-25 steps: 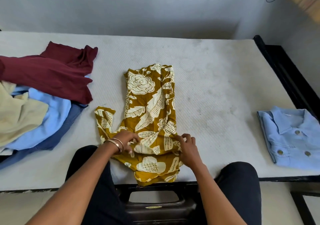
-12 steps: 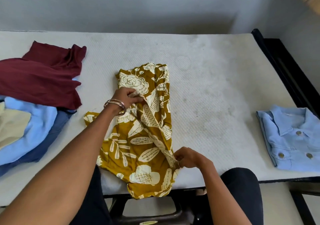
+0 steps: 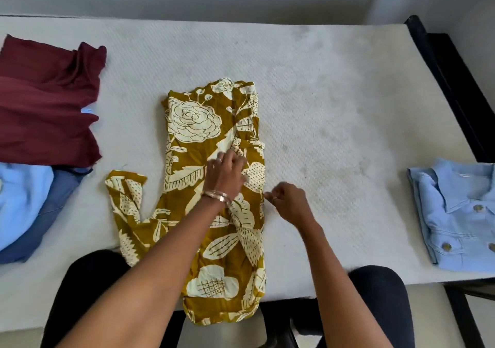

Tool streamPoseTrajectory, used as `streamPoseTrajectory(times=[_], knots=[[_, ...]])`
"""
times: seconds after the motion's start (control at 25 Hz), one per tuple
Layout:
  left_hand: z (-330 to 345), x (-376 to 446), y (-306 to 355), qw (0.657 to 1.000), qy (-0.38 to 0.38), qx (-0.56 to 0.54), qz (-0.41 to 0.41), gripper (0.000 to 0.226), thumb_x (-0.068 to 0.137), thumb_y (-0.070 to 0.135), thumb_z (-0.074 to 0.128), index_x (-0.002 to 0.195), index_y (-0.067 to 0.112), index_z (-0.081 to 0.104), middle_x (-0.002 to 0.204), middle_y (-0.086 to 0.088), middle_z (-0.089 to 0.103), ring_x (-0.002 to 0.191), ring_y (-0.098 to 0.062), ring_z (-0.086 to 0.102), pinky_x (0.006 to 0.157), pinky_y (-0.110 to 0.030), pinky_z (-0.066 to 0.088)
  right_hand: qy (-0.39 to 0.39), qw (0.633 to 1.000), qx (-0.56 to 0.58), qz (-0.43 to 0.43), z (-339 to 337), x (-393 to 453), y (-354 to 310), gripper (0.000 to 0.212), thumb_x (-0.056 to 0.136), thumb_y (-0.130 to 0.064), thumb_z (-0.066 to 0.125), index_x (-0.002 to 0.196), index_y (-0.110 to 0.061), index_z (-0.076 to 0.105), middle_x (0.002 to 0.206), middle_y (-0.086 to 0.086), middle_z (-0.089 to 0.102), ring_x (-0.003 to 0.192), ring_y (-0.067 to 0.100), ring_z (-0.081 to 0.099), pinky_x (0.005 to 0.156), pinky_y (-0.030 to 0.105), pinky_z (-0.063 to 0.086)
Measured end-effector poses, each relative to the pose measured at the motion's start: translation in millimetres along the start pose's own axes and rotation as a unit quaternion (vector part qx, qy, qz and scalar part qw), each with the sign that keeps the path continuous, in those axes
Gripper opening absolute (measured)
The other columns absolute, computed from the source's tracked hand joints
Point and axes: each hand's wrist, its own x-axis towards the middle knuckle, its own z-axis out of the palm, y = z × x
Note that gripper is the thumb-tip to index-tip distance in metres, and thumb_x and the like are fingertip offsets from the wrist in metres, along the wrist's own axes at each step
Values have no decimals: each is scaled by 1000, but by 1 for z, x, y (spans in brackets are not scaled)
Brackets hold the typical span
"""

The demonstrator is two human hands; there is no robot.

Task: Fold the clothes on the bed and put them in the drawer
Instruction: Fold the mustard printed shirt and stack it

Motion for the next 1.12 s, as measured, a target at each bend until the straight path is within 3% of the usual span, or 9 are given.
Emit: streamPoseTrajectory(times=[0.08, 0.2, 0.28, 0.36, 0.48, 0.68, 0.88, 1.0, 1.12], knots=[[15, -30, -2, 991, -88, 40, 91, 53, 88, 38, 62, 138, 30, 45, 147, -4, 35, 134, -30, 36, 105, -50, 33, 42, 993, -40, -103, 22, -3, -12, 31, 93, -21, 64, 122, -11, 60, 126, 9, 58, 116, 25, 51, 88, 32, 45], [21, -52, -18, 985, -143, 38, 84, 60, 92, 32, 57, 146, 33, 31, 156, 2, 23, 140, -25, 29, 111, -52, 26, -77, 980, -157, -99, 40, -12, -16, 65, 96, -24, 54, 154, -25, 24, 160, 3, 24, 141, 29, 23, 109, 54, 30], [12, -61, -35, 997, -46, -58, 18, 52, 86, 25, 67, 134, 25, 48, 145, -5, 41, 125, -29, 48, 96, -47, 46, -72, 988, -121, -58, 36, -10, -17, 75, 96, -18, 54, 157, -28, 12, 161, 3, 22, 143, 29, 19, 111, 57, 23], [0, -67, -63, 992, 50, -66, -99, 41, 80, 22, 74, 118, 15, 59, 128, -12, 53, 106, -33, 58, 76, -42, 54, 4, 994, -94, -53, 30, -8, -27, 69, 94, -13, 55, 154, -25, 23, 158, 4, 30, 141, 29, 23, 110, 56, 23], [-19, -79, -114, 953, -20, -80, -293, 54, 84, 32, 71, 129, 12, 50, 130, -17, 49, 113, -36, 53, 86, -44, 49, 70, 989, -79, -104, 36, 9, -59, 44, 96, -16, 55, 140, -18, 49, 146, 9, 47, 133, 31, 36, 106, 49, 31], [-26, -100, -158, 894, -175, -295, -287, 44, 85, 28, 71, 122, 12, 53, 111, -7, 62, 101, -26, 59, 81, -27, 44, -48, 971, -103, -211, 88, 62, -155, 50, 96, -21, 60, 142, -10, 45, 137, 20, 53, 127, 37, 48, 101, 40, 38], [-28, -111, -181, 796, -97, -498, -329, 17, 83, 15, 72, 75, 7, 58, 71, -10, 50, 62, -15, 47, 59, -26, 41, -79, 949, -205, -226, 151, 117, -225, 55, 98, -34, 56, 149, -30, 35, 149, 28, 25, 135, 45, 34, 107, 45, 36], [-34, -113, -181, 772, -106, -540, -317, 11, 81, 12, 73, 85, 7, 64, 71, -10, 55, 65, -15, 51, 62, -27, 41, -83, 935, -301, -170, 170, 132, -229, 53, 96, -43, 55, 143, -26, 38, 156, 25, 9, 141, 47, 15, 108, 53, 33], [-38, -106, -179, 749, -116, -570, -317, 28, 82, 11, 73, 109, 15, 65, 86, -3, 68, 73, -13, 62, 67, -26, 52, -62, 934, -306, -173, 172, 146, -225, 62, 94, -43, 59, 141, -7, 39, 150, 23, 26, 138, 45, 24, 108, 51, 32]])
